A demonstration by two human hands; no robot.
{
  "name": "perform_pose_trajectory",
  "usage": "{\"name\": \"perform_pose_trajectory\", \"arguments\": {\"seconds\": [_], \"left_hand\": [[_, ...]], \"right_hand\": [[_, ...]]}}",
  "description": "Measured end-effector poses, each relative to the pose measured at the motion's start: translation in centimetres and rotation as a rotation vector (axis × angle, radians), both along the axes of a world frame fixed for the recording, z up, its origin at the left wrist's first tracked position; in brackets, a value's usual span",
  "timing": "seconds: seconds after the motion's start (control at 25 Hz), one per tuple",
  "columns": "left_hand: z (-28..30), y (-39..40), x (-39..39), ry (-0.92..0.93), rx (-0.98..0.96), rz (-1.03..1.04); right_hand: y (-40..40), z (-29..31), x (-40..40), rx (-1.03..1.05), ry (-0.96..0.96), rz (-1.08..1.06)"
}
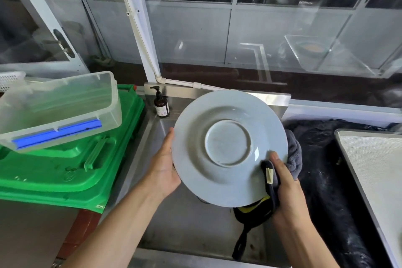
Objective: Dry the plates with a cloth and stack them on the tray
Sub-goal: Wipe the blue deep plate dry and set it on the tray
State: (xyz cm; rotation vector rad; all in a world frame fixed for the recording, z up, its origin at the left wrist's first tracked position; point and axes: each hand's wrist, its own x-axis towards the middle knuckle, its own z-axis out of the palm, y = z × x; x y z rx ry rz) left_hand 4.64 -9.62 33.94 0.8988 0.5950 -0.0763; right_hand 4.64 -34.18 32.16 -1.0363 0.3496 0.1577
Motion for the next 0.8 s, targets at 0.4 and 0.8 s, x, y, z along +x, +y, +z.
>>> {"name": "perform_pose_trajectory", "arguments": {"seconds": [0.4, 0.8], "left_hand": [[2.0, -1.0, -0.1, 0.005, 0.139, 0.029], [3.2, -2.7, -1.2, -0.136, 0.512, 0.010]], "right_hand": [[0.4, -0.9, 0.4, -0.444, 0.038, -0.206], [0.8, 3.5, 2.2, -0.736, -0.611, -0.276]]}}
